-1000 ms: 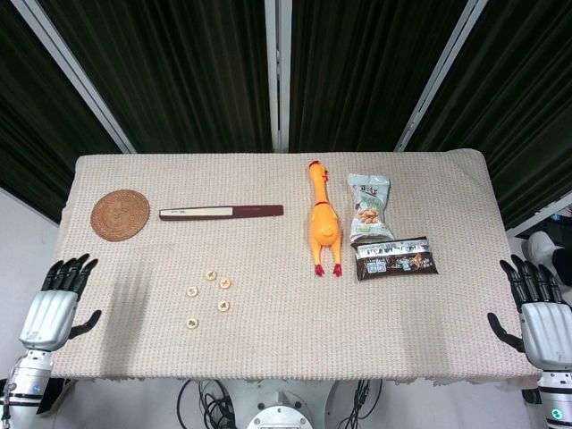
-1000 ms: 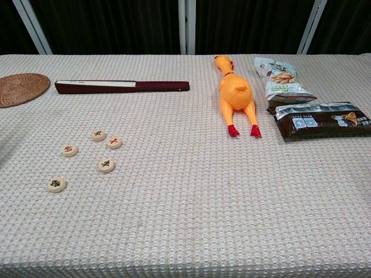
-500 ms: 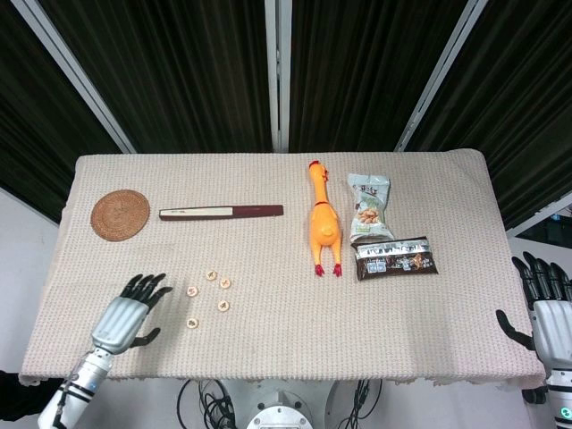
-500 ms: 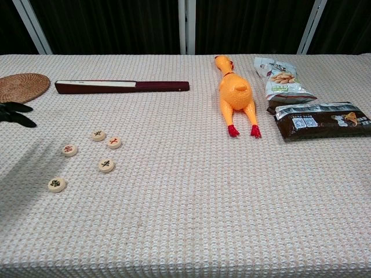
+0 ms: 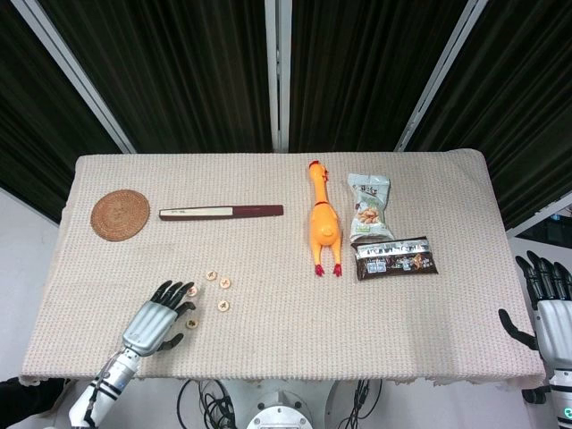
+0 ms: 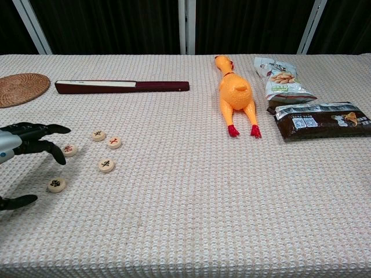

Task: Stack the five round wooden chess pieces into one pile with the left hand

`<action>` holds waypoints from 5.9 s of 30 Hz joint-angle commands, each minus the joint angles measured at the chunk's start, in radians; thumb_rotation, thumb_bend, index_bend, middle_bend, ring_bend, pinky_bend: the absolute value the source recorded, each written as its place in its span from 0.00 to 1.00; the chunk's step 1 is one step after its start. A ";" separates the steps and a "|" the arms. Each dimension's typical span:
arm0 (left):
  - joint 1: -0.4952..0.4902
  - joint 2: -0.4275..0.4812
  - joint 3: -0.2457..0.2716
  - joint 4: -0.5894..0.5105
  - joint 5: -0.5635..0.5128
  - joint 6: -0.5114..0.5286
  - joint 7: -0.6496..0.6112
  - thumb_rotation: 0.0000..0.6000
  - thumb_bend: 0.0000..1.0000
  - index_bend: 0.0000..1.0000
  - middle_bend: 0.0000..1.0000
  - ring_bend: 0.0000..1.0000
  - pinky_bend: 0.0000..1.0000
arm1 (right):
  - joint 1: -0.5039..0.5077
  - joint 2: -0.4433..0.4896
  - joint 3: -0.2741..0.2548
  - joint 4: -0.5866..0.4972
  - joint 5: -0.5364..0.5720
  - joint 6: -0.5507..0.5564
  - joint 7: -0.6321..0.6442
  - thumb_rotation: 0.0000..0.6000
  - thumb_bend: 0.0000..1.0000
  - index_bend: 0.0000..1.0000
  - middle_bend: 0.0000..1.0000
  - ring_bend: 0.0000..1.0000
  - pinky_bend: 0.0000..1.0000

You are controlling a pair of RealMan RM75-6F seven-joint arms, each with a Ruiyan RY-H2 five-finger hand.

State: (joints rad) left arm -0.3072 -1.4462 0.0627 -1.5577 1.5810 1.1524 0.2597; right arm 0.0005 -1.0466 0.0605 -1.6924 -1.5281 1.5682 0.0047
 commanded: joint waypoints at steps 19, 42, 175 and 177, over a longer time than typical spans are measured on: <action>-0.032 -0.045 -0.001 0.057 -0.007 -0.011 -0.068 1.00 0.28 0.41 0.00 0.00 0.00 | 0.001 0.005 0.003 -0.001 0.008 -0.009 0.008 1.00 0.25 0.00 0.00 0.00 0.00; -0.040 -0.058 0.004 0.069 -0.030 -0.009 -0.083 1.00 0.32 0.49 0.00 0.00 0.00 | -0.001 0.006 0.003 0.000 0.005 -0.004 0.012 1.00 0.25 0.00 0.00 0.00 0.00; -0.326 -0.187 -0.231 0.052 -0.658 -0.133 0.292 1.00 0.31 0.40 0.00 0.00 0.00 | -0.009 0.043 0.009 0.002 0.019 -0.006 0.091 1.00 0.26 0.00 0.00 0.00 0.00; -0.328 -0.184 -0.229 0.044 -0.668 -0.126 0.303 1.00 0.31 0.41 0.00 0.00 0.00 | -0.008 0.043 0.009 0.002 0.019 -0.007 0.091 1.00 0.26 0.00 0.00 0.00 0.00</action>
State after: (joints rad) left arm -0.6335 -1.6315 -0.1684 -1.5112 0.9164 1.0226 0.5593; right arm -0.0080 -1.0039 0.0694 -1.6902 -1.5087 1.5613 0.0953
